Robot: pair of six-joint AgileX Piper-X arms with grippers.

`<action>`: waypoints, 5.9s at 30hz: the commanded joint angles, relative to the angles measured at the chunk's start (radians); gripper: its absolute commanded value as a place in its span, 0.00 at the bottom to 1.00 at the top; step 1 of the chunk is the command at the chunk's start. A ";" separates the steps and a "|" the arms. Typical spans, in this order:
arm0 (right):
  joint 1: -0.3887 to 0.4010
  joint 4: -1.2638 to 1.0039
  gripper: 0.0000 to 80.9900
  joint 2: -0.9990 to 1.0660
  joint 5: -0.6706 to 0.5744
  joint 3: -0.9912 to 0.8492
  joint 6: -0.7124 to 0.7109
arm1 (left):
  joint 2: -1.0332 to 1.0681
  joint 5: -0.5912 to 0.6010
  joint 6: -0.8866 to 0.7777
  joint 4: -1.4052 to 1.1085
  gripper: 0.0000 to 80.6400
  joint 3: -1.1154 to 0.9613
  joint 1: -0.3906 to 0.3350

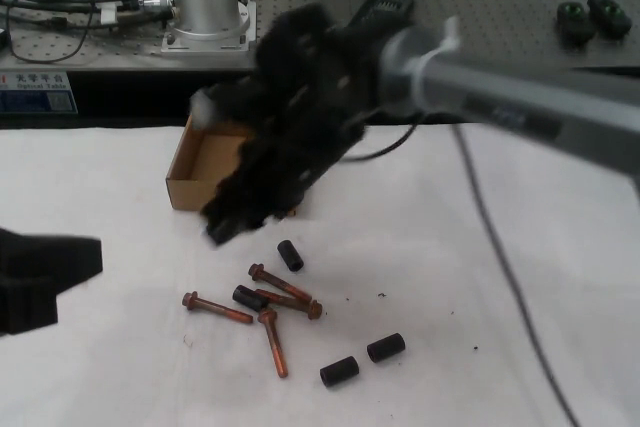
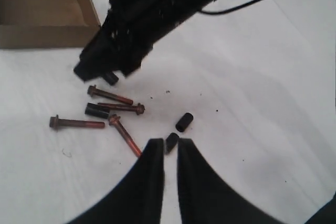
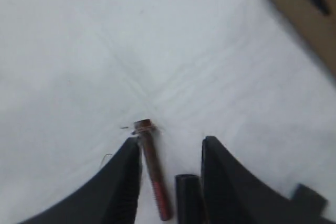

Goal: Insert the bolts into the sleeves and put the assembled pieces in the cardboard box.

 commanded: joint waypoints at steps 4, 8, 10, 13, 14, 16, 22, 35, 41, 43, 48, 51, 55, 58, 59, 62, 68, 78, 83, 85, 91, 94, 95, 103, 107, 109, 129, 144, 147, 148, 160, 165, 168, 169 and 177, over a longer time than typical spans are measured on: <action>0.120 -0.038 0.35 -0.010 0.151 0.053 -0.152 | -0.008 -0.019 0.019 -0.033 0.10 -0.004 0.003; 0.142 -0.072 0.35 -0.004 0.208 0.068 -0.153 | -0.008 -0.019 0.019 -0.023 0.10 -0.004 0.003; 0.141 -0.079 0.35 -0.004 0.239 0.076 -0.153 | -0.008 -0.019 0.019 -0.018 0.10 -0.004 0.003; 0.137 -0.090 0.35 -0.004 0.258 0.093 -0.153 | -0.008 -0.019 0.019 -0.005 0.10 -0.004 0.003; 0.136 -0.098 0.35 -0.004 0.266 0.101 -0.153 | -0.008 -0.019 0.019 -0.005 0.10 -0.004 0.003; 0.132 -0.121 0.35 -0.004 0.277 0.114 -0.153 | -0.008 -0.019 0.019 -0.005 0.10 -0.004 0.003; 0.132 -0.136 0.35 -0.001 0.277 0.141 -0.153 | -0.008 -0.019 0.019 -0.005 0.10 -0.004 0.003; 0.132 -0.135 0.35 -0.001 0.277 0.233 -0.097 | -0.008 -0.019 0.019 -0.005 0.10 -0.004 0.003; 0.127 -0.129 0.31 -0.001 0.283 0.242 -0.059 | -0.008 -0.019 0.019 -0.005 0.10 -0.004 0.003; 0.127 -0.129 0.21 -0.001 0.284 0.242 -0.040 | -0.008 -0.019 0.019 -0.005 0.10 -0.004 0.003; 0.127 -0.099 0.06 -0.001 0.284 0.242 0.062 | -0.008 -0.019 0.019 -0.005 0.10 -0.004 0.003; 0.127 -0.051 0.06 -0.008 0.313 0.239 0.204 | -0.008 -0.019 0.019 -0.005 0.10 -0.004 0.003; 0.132 -0.014 0.06 -0.046 0.322 0.239 0.289 | -0.008 -0.019 0.019 -0.005 0.10 -0.004 0.003; 0.148 -0.020 0.06 -0.094 0.355 0.239 0.339 | -0.008 -0.019 0.019 -0.005 0.10 -0.004 0.003; 0.155 -0.019 0.06 -0.108 0.374 0.239 0.370 | -0.008 -0.019 0.019 -0.005 0.10 -0.004 0.003; 0.171 0.005 0.06 -0.135 0.397 0.242 0.495 | -0.008 -0.019 0.019 -0.005 0.10 -0.004 0.003; 0.224 0.021 0.06 -0.139 0.383 0.269 0.624 | -0.008 -0.019 0.017 -0.008 0.10 -0.004 0.003; 0.266 -0.068 0.06 -0.139 0.232 0.403 0.814 | -0.008 -0.019 0.017 -0.008 0.10 -0.004 0.003; 0.266 -0.133 0.15 -0.139 0.204 0.403 0.818 | -0.008 -0.019 0.017 -0.008 0.10 -0.004 0.003; 0.266 -0.151 0.32 -0.139 0.208 0.403 0.821 | -0.008 -0.019 0.017 -0.008 0.10 -0.004 0.003; 0.267 -0.150 0.45 -0.139 0.209 0.403 0.817 | -0.008 -0.019 0.017 -0.008 0.10 -0.004 0.003; 0.267 -0.145 0.39 -0.146 0.200 0.403 0.808 | -0.008 -0.019 0.017 -0.008 0.10 -0.004 0.003; 0.267 -0.142 0.39 -0.153 0.200 0.403 0.796 | -0.008 -0.019 0.017 -0.008 0.10 -0.004 0.003; 0.177 -0.120 0.36 -0.331 0.434 0.403 0.486 | -0.008 -0.019 0.012 -0.073 0.10 -0.004 0.003; 0.055 -0.053 0.27 -0.420 0.531 0.403 0.301 | -0.008 -0.019 -0.090 -0.193 0.10 -0.004 0.003; -0.004 0.003 0.22 -0.466 0.484 0.403 0.291 | -0.008 -0.019 -0.137 -0.244 0.10 -0.004 0.003; -0.067 -0.016 0.10 -1.121 0.398 0.791 0.264 | 0.387 -0.079 -0.356 -0.138 0.50 -0.077 -0.039; -0.067 -0.143 0.10 -1.348 0.398 1.113 0.312 | 0.845 -0.232 -0.321 0.178 0.50 -0.279 -0.141; -0.067 -0.157 0.10 -1.348 0.386 1.145 0.336 | 0.896 -0.260 -0.351 0.226 0.50 -0.279 -0.147; -0.067 -0.157 0.10 -1.348 0.386 1.152 0.344 | 0.910 -0.275 -0.351 0.229 0.50 -0.279 -0.148; -0.067 -0.232 0.10 -1.348 0.338 1.185 0.373 | 0.964 -0.283 -0.493 0.113 0.50 -0.279 -0.149; -0.067 -0.246 0.10 -1.348 0.340 1.184 0.390 | 1.002 -0.281 -0.496 0.085 0.50 -0.279 -0.154; -0.067 -0.246 0.10 -1.348 0.340 1.184 0.396 | 1.024 -0.281 -0.499 0.085 0.50 -0.281 -0.168; -0.067 -0.246 0.10 -1.348 0.340 1.184 0.396 | 1.031 -0.281 -0.499 0.085 0.50 -0.281 -0.173; -0.067 -0.246 0.10 -1.348 0.345 1.184 0.418 | 1.091 -0.300 -0.507 0.070 0.50 -0.297 -0.208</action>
